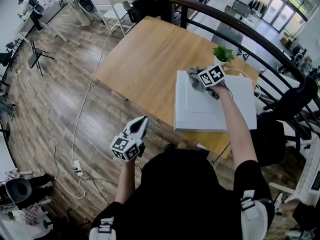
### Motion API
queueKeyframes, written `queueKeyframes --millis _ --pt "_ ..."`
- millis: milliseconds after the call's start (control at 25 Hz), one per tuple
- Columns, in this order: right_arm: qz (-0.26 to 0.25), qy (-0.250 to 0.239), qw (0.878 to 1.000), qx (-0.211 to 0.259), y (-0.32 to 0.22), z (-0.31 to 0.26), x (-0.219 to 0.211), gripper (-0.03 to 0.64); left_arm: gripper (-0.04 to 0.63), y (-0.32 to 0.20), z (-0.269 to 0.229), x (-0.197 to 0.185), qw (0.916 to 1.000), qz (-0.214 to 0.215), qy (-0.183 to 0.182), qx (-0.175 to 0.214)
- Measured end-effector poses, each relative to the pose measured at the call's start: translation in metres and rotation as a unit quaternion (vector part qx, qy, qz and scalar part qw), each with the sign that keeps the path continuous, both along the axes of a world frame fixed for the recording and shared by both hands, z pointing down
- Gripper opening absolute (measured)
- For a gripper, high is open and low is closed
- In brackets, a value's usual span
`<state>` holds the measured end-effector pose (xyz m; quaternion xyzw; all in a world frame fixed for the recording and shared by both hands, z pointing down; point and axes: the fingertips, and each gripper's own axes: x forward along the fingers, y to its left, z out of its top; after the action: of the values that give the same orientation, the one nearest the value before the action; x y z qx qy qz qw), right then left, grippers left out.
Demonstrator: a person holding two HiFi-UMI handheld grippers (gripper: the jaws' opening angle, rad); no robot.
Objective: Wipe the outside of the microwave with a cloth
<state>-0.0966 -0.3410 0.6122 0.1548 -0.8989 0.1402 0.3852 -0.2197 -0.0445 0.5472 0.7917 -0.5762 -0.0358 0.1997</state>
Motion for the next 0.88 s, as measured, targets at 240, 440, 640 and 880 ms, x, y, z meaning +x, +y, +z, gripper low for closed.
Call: queueKeyframes --millis 240,440,640,880 --pt "-0.003 0.001 1.000 0.005 0.004 -0.001 -0.011 0.058 0.003 0.003 0.000 -0.003 1.0000 -0.001 0.006 0.000" --pt "-0.003 0.000 1.000 0.007 0.006 -0.001 -0.017 0.058 0.003 0.004 0.001 -0.004 1.0000 -0.001 0.006 0.000" --pt "-0.007 -0.001 1.000 0.008 0.009 0.002 -0.022 0.058 0.003 0.007 0.004 -0.007 1.0000 -0.004 0.006 0.001" --pt "-0.007 0.001 1.000 0.010 0.012 0.001 -0.029 0.058 0.003 0.011 0.003 -0.013 1.0000 -0.007 0.006 0.001"
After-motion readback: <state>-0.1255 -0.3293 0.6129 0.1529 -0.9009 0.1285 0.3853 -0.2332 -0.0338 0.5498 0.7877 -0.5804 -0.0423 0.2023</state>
